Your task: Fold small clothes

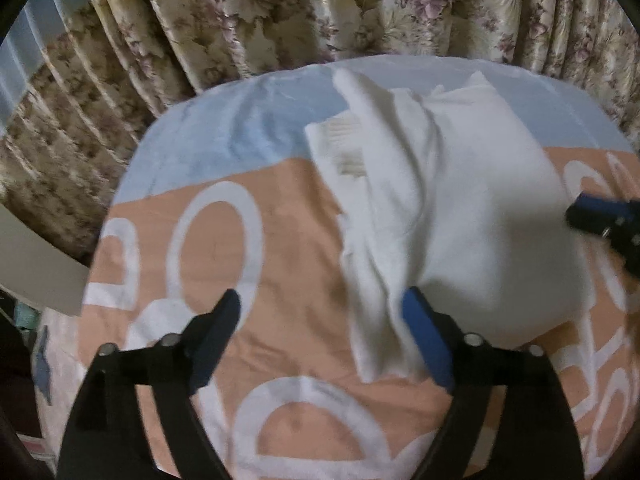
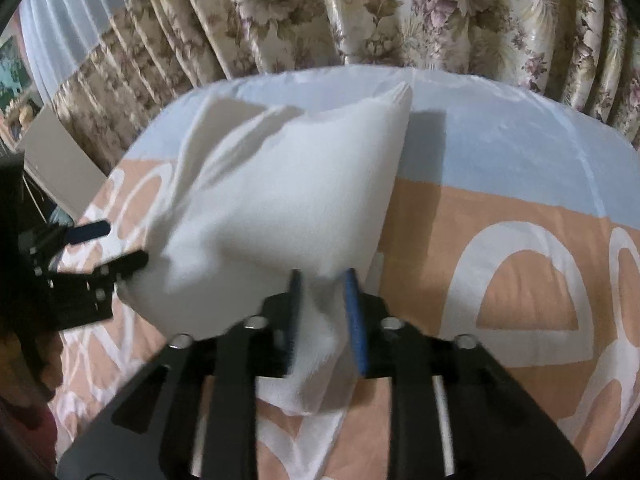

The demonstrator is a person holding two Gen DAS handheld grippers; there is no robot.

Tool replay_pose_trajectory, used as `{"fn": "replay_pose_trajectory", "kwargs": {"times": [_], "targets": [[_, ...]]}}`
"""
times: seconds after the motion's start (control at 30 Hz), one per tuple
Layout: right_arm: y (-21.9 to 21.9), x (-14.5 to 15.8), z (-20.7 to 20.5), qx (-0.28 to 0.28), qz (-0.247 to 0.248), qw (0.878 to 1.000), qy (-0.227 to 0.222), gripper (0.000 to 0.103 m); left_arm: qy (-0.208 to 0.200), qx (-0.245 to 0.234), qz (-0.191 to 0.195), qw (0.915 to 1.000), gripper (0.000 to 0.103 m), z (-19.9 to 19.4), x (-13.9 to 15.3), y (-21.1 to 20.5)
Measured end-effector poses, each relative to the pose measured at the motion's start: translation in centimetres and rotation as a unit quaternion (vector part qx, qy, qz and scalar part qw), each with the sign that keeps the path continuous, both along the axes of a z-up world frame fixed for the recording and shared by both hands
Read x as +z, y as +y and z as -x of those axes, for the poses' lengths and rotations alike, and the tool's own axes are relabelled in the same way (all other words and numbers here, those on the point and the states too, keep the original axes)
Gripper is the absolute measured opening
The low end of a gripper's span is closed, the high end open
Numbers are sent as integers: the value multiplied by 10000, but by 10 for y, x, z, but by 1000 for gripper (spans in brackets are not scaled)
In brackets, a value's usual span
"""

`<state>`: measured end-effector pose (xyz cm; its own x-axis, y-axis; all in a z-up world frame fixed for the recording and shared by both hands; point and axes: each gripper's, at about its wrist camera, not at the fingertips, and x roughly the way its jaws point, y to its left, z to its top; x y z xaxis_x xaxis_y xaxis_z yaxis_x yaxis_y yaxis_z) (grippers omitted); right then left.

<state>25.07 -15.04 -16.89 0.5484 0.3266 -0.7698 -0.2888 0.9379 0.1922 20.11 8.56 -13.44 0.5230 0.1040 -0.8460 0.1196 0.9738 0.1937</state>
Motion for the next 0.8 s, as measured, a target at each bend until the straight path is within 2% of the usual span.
{"fn": "replay_pose_trajectory", "kwargs": {"times": [0.07,0.13,0.2,0.27,0.6,0.8], "targets": [[2,3,-1,1,34,9999,-95,56,-84,30,-208,9997,93,2,0,-1],[3,6,-2,-15,25,9998,-184,63,-86,76,-280,9995,96,2,-1,-1],[5,9,-3,-28,47,9997,-233,76,-42,124,-181,9998,96,-1,-3,2],[4,11,-4,-72,61,9995,-295,83,53,119,-66,9999,98,-6,-7,2],[7,3,-14,-124,257,9995,-117,85,378,-43,-121,9992,102,-27,-30,-11],[15,3,-15,-51,732,9970,-240,86,425,-144,-54,9990,102,-30,-32,-14]]}}
